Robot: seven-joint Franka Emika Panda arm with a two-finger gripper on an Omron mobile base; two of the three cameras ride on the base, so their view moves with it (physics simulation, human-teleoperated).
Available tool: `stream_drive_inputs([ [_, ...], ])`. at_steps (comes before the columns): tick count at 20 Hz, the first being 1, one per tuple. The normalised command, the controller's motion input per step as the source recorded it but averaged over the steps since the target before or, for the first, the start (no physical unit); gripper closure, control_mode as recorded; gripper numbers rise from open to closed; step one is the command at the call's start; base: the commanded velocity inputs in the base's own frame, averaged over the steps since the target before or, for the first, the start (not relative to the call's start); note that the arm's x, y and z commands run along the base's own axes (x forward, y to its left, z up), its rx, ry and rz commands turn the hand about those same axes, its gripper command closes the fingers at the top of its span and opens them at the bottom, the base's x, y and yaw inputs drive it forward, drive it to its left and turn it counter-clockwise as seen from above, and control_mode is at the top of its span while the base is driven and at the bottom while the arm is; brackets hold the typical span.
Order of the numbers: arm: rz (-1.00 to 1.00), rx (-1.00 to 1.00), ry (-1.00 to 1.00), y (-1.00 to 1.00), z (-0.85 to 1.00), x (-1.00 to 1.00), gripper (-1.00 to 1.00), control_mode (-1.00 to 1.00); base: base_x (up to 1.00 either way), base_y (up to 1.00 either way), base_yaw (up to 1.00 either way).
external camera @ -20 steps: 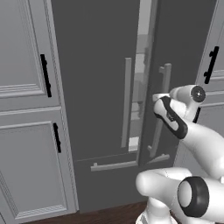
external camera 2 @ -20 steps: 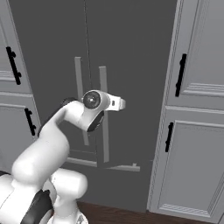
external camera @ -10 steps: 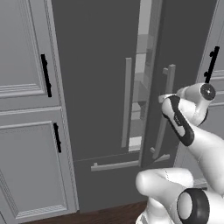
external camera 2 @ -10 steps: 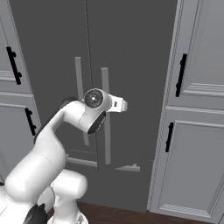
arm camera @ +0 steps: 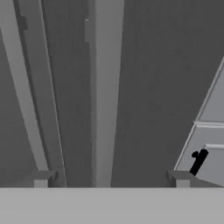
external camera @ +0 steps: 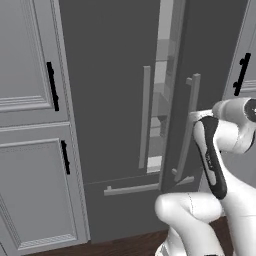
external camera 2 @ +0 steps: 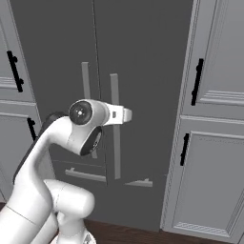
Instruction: Take the strawberry from the fridge and place it on top of the pancake, located on the dining counter.
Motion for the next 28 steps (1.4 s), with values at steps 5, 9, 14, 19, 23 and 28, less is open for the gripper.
stream_drive_inputs([
  [5, 0.0, -0.35, 0.0, 0.8, 0.35, -0.12, -1.0, -1.0, 0.0, 0.0, 0.0],
  [9, -0.01, -0.37, 0.05, 1.0, 0.0, -0.02, -1.0, -1.0, 0.0, 0.0, 0.0],
  [14, -0.06, -0.32, 0.01, 0.98, 0.0, 0.0, -1.0, -1.0, 0.0, 0.0, 0.0],
  [19, -0.01, -0.19, 0.08, 0.34, 0.0, 0.36, -1.0, -1.0, 0.0, 0.0, 0.0],
  [23, 0.0, -0.12, 0.07, 0.1, -0.01, 0.71, -1.0, -1.0, 0.0, 0.0, 0.0],
  [28, 0.0, -0.06, 0.06, -0.04, -0.02, 0.86, -1.0, -1.0, 0.0, 0.0, 0.0],
])
